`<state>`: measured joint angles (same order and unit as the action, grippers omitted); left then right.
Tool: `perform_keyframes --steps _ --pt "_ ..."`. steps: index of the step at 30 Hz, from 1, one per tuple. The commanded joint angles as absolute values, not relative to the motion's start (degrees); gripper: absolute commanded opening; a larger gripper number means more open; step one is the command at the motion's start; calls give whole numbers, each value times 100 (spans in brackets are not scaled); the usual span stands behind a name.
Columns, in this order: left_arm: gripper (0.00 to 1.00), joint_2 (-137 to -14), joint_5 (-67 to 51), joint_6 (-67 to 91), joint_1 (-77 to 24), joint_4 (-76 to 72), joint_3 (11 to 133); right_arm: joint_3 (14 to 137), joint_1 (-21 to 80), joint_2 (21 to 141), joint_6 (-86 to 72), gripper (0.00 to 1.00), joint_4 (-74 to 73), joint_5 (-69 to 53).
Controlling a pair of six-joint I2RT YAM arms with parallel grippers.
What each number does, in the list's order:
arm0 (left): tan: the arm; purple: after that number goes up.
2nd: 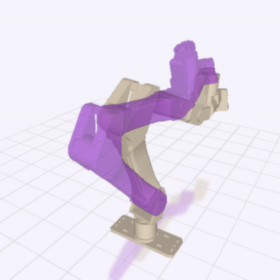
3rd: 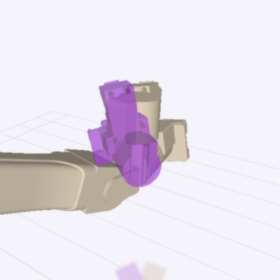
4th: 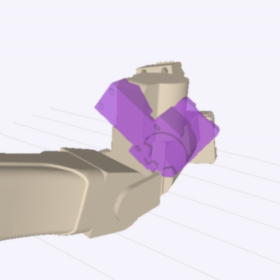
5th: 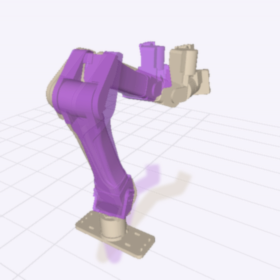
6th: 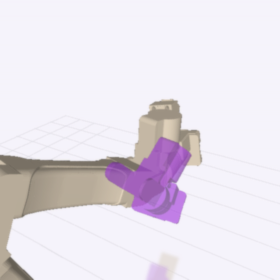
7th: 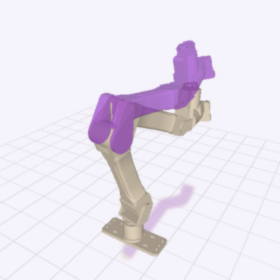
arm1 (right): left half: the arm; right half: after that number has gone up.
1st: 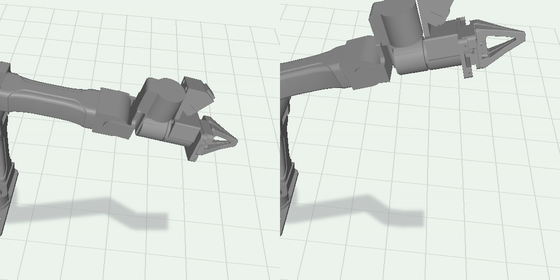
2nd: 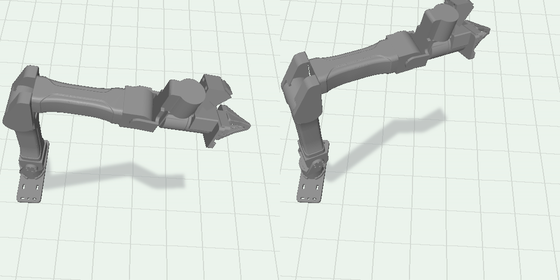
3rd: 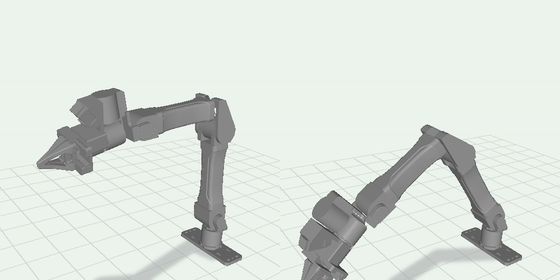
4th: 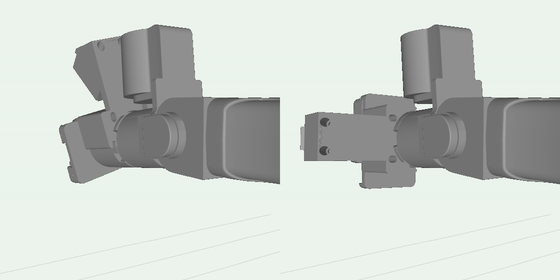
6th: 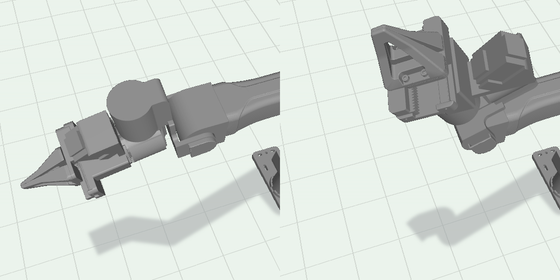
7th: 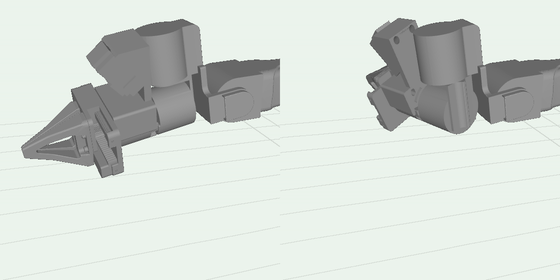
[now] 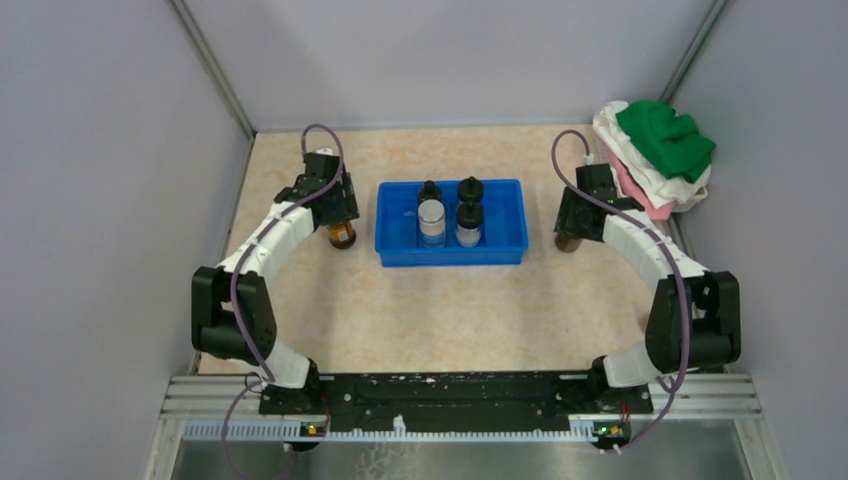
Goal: Organize the condiment bottles
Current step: Pick up the bottle from the center of the board.
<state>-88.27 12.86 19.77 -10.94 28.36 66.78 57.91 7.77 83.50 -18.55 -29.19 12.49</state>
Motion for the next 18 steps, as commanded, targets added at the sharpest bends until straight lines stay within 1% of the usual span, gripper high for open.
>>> perform_keyframes --steps 1,10,18 --pt "0 -8309 1287 1801 -1116 2438 7078 6317 844 8096 -1895 0 -2346 1291" --pt "0 -7986 1385 1620 -1116 2324 7177 7087 846 8139 -1751 0 -2687 1440" --pt "0 -7966 1248 1582 -1116 2558 7734 7801 855 8163 -1691 0 -3193 1480"
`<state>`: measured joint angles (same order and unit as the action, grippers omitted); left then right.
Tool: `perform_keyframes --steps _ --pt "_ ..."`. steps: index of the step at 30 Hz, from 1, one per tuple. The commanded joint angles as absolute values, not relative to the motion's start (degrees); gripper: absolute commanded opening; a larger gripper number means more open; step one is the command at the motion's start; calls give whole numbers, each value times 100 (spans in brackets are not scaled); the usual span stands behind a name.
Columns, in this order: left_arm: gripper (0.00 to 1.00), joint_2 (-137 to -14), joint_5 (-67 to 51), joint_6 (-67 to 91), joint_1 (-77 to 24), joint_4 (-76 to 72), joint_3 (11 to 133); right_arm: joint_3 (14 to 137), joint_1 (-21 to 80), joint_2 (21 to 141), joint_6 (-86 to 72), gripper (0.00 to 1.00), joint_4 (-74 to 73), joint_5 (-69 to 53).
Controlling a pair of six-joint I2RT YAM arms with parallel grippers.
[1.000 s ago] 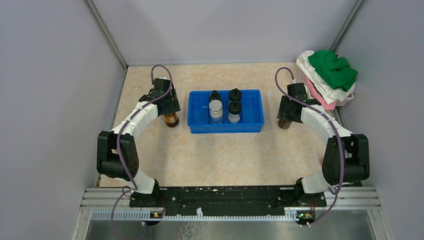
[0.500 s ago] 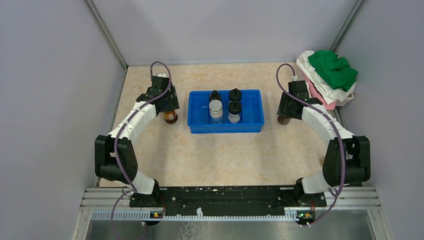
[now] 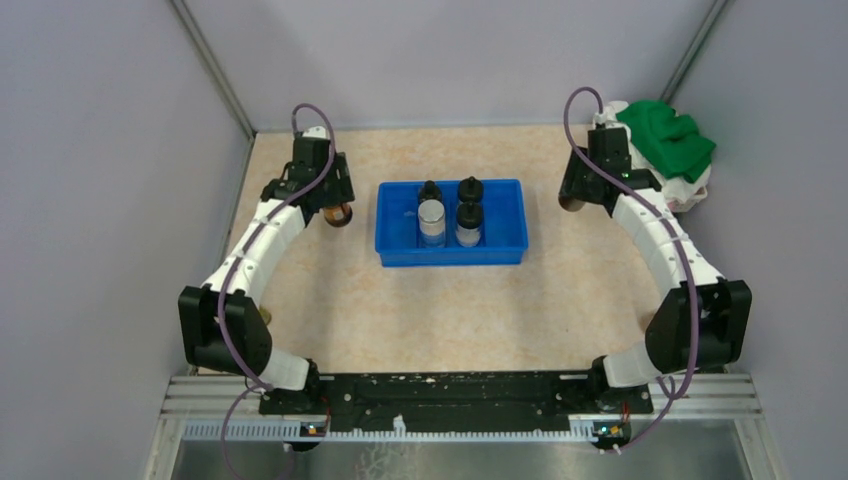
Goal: Organize the condiment bottles
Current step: Pick up the bottle from the center of the board, then place the bottle in the storage box.
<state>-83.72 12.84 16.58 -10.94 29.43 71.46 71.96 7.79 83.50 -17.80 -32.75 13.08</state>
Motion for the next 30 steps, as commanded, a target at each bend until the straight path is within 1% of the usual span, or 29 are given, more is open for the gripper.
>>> perform_keyframes --steps 1,8,19,26,30 --pt "0 -7974 1215 1590 -1116 2574 7817 7878 853 8176 -1680 0 -3237 1473" --pt "0 -8475 955 1541 -1125 3055 8761 8462 865 8355 -1662 0 -3438 1426" --pt "0 -9327 708 1497 -1228 3622 10105 9308 888 8992 -1517 0 -3714 1406" --pt "0 -9715 608 1464 -1330 3901 10701 10292 929 9464 -1378 0 -4177 1225" --pt "0 -9950 499 1412 -1415 4142 11065 10800 1011 9732 -1245 0 -4445 927"
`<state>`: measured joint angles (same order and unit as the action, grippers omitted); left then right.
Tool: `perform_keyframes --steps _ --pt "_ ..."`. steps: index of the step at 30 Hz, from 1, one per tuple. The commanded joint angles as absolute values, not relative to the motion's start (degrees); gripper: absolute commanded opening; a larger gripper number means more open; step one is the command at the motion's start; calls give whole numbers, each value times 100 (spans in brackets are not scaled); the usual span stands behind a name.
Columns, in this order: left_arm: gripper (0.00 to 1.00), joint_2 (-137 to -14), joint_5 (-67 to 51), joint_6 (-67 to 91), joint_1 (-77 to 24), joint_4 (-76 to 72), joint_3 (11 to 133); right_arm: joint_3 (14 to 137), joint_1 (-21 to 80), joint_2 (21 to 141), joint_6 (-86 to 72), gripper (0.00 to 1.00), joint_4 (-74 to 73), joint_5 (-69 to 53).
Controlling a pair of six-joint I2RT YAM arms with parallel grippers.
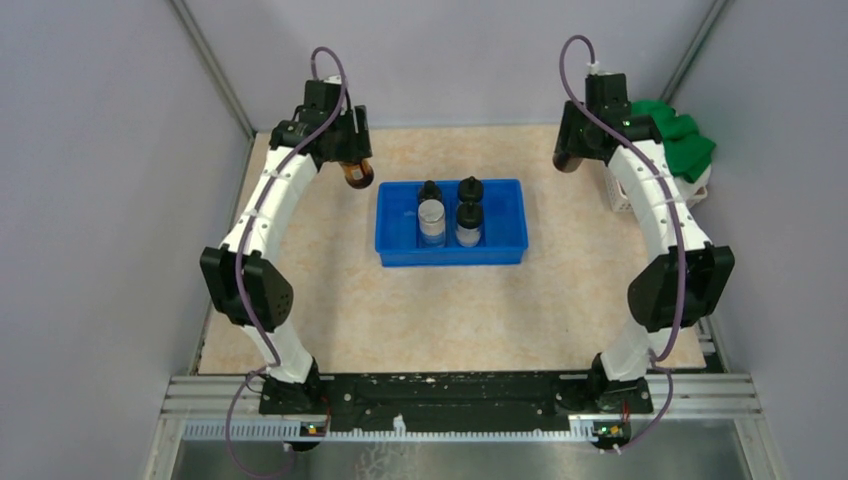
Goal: Organize the condiment bottles
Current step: Place the bottle in the storage box.
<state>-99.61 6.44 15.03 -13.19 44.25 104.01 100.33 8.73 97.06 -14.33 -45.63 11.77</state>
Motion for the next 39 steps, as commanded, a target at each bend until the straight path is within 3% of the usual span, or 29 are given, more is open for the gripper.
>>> perform_keyframes --steps 1,23,32,39 --pt "0 -10003 474 1399 -1435 4192 11174 10922 1036 9821 -1218 0 -4519 855" --pt "0 -11029 598 1556 -2060 4704 12948 13154 1996 11121 -1058 0 -5544 771" --pt "0 -11296 545 1521 -2080 5073 13253 13107 2122 11258 -984 0 -5685 848" --pt "0 -11198 483 1564 -2084 4891 12804 12534 2126 11121 -993 0 -5407 820"
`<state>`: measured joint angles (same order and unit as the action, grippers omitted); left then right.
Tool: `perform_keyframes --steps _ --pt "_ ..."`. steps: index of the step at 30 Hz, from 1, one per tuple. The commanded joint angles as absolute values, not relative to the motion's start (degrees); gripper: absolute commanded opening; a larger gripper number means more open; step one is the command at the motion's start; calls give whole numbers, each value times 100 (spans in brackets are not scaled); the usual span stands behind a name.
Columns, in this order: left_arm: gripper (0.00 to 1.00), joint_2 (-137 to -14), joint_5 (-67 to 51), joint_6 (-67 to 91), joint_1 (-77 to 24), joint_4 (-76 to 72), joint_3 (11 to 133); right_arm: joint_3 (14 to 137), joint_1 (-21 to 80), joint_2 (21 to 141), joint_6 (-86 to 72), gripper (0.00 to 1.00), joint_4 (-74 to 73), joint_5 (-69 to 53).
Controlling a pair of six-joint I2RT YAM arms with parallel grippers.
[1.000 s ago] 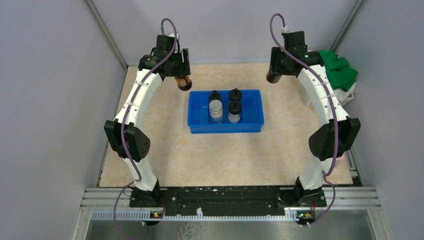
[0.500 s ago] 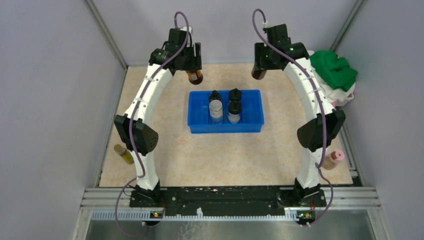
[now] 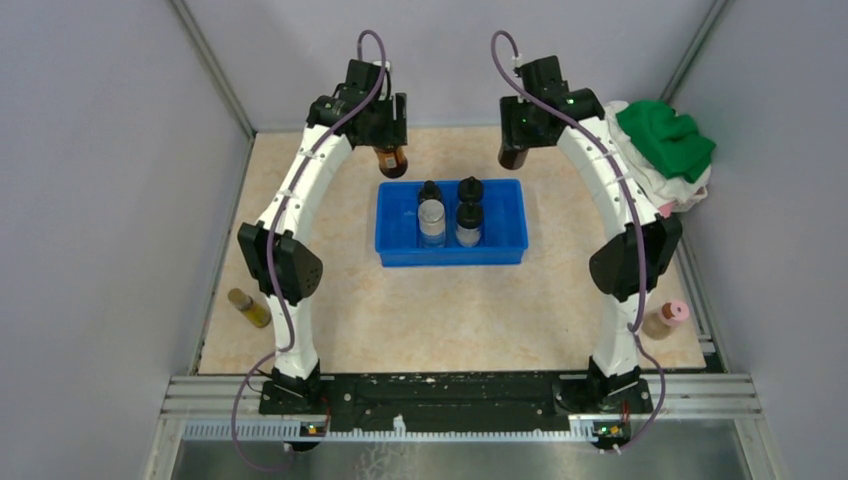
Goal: Organize the condiment bottles
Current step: Place the bottle in the storage box.
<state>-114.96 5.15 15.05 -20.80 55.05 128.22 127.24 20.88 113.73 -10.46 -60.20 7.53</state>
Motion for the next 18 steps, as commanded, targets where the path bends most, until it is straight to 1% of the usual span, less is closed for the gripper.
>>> perform_keyframes --steps 1,9,18 --pt "0 -11175 483 1564 -2084 4860 12742 12459 2127 11114 -1001 0 -5368 777" --pt "0 -11032 445 1605 -2085 4603 12153 11836 2196 10998 -1059 0 -5032 669" --pt "0 -10906 379 1660 -2084 4339 11677 11464 2223 10993 -1090 0 -4752 588"
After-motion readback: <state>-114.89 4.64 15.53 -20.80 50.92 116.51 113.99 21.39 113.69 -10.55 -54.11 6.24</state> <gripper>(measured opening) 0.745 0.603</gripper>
